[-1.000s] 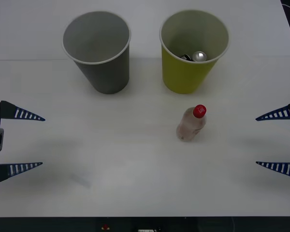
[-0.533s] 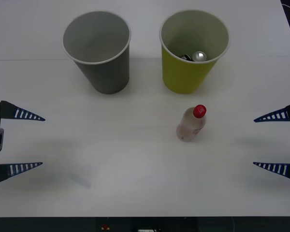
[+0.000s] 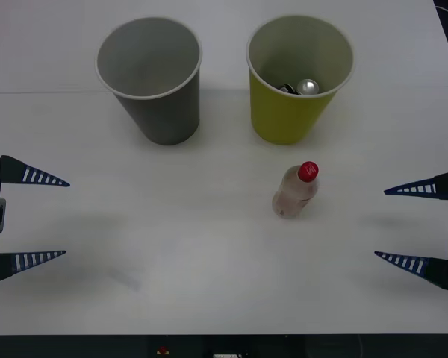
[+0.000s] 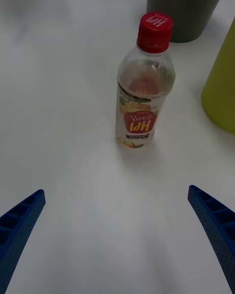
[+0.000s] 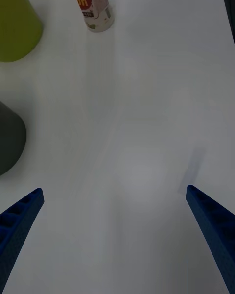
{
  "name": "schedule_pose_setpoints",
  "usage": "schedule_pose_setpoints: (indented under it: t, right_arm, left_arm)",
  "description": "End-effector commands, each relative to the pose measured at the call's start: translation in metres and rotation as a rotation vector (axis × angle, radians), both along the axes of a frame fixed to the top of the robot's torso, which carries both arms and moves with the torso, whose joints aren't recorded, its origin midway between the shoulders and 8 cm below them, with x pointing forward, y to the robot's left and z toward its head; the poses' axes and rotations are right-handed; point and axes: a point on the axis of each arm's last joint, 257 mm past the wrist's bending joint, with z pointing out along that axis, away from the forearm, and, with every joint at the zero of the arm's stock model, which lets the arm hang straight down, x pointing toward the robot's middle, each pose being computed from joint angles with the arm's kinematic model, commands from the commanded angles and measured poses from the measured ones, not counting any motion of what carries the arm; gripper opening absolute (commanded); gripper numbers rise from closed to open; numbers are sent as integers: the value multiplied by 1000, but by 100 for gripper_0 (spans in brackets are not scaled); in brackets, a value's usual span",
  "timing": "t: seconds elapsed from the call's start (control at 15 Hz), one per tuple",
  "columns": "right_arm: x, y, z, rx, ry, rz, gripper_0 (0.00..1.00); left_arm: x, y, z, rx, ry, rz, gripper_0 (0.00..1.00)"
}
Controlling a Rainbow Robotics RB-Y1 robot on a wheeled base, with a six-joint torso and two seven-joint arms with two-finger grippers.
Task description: Put the can into the green bin and the plastic bottle into the gray bin
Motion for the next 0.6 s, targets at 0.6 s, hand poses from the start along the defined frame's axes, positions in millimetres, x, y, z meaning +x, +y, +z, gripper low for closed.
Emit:
schedule_pose_setpoints:
  t: [0.6]
  right_arm:
    - [15, 5, -25, 204, -46, -92, 100]
  left_arm:
    - [0, 0, 0, 0, 0, 0, 100]
